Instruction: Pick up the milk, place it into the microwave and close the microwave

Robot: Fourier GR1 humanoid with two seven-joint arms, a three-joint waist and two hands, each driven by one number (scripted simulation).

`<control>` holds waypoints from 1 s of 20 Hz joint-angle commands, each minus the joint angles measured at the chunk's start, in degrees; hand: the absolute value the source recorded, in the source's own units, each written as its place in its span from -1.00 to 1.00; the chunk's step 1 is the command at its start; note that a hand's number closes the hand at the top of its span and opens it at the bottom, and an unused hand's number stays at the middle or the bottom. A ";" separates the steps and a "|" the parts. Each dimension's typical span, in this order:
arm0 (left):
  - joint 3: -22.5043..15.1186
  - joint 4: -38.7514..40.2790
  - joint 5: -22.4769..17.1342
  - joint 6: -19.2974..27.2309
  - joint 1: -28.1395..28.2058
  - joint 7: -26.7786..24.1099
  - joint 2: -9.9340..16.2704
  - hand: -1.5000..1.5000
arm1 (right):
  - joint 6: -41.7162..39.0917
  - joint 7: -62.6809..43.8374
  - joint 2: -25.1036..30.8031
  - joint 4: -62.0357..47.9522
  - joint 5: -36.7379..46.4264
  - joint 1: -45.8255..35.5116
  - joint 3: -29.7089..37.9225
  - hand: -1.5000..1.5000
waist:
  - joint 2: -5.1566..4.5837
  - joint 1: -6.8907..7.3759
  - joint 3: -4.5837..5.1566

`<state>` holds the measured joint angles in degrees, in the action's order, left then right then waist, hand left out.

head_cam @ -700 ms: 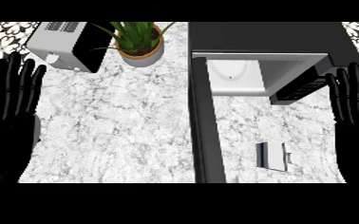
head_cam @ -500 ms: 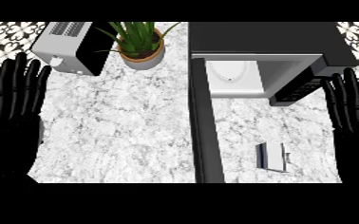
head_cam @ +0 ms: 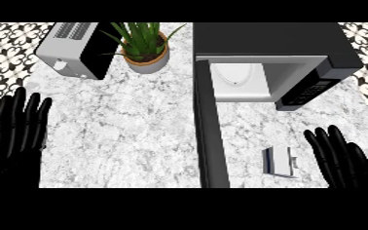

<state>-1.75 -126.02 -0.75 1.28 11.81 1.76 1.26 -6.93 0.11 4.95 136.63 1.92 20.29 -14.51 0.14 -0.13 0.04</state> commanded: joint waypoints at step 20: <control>3.92 -15.30 -8.52 -12.39 23.98 -4.68 -1.09 -1.00 | -0.60 15.31 1.57 -12.74 2.41 10.82 6.52 -1.00 | 0.02 0.49 -0.06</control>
<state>3.69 -137.80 -10.54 -9.06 31.49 -1.74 1.47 -6.60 12.61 5.60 128.39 5.55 32.34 -11.16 0.16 0.24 0.00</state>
